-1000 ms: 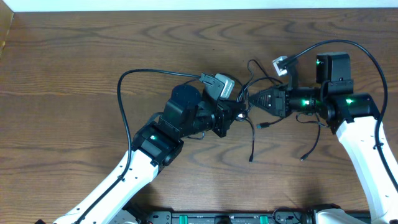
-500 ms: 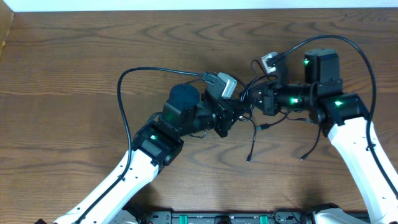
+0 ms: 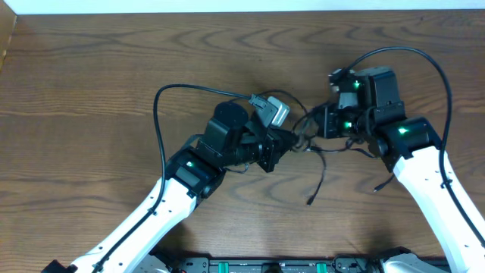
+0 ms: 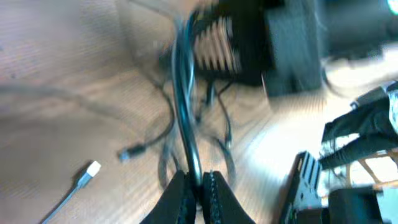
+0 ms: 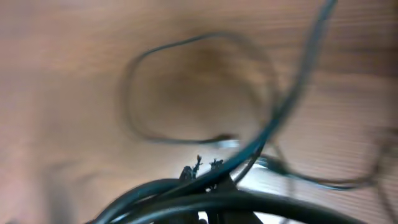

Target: Untangle cables

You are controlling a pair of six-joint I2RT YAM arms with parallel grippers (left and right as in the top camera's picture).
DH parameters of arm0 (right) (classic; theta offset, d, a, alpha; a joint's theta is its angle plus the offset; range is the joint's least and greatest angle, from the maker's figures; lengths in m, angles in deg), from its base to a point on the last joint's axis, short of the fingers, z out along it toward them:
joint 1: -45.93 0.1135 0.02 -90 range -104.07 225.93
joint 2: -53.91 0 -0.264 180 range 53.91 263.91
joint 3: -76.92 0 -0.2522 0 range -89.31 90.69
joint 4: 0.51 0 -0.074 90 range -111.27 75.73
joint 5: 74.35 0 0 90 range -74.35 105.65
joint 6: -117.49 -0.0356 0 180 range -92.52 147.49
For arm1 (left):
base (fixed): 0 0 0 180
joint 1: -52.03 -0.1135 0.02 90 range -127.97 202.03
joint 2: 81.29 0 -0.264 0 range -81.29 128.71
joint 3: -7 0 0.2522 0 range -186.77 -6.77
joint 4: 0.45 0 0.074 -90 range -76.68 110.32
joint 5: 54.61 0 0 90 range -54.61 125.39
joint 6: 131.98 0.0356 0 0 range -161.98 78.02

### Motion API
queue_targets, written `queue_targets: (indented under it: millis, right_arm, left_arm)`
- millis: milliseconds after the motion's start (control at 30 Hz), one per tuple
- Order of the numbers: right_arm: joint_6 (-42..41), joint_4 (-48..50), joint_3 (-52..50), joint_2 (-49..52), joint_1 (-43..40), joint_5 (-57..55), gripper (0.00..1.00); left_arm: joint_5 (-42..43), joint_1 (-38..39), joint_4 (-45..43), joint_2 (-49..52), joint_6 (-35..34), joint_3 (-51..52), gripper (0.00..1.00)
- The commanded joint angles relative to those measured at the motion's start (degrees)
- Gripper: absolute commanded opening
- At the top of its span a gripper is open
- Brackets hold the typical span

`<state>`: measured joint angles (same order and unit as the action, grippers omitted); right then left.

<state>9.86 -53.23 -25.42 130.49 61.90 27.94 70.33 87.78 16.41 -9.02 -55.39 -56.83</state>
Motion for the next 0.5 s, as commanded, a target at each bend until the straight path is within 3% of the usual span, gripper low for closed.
queue_targets:
  millis: [0, 267, 467]
  right_arm:
    - [-2.0, 0.7, -0.1, 0.8, -4.7, -22.4, 0.01]
    - [-1.9, 0.6, 0.0, 0.0, -9.9, -14.2, 0.01]
    - [-3.1, -2.1, -0.1, -0.2, -15.8, -24.7, 0.01]
  left_arm:
    - [4.9, -2.5, 3.2, -2.3, 4.1, -0.5, 0.08]
    - [-1.5, -13.1, 9.2, -2.4, 5.9, -0.5, 0.08]
    - [-9.4, -25.2, 11.3, -4.4, 5.9, -0.5, 0.08]
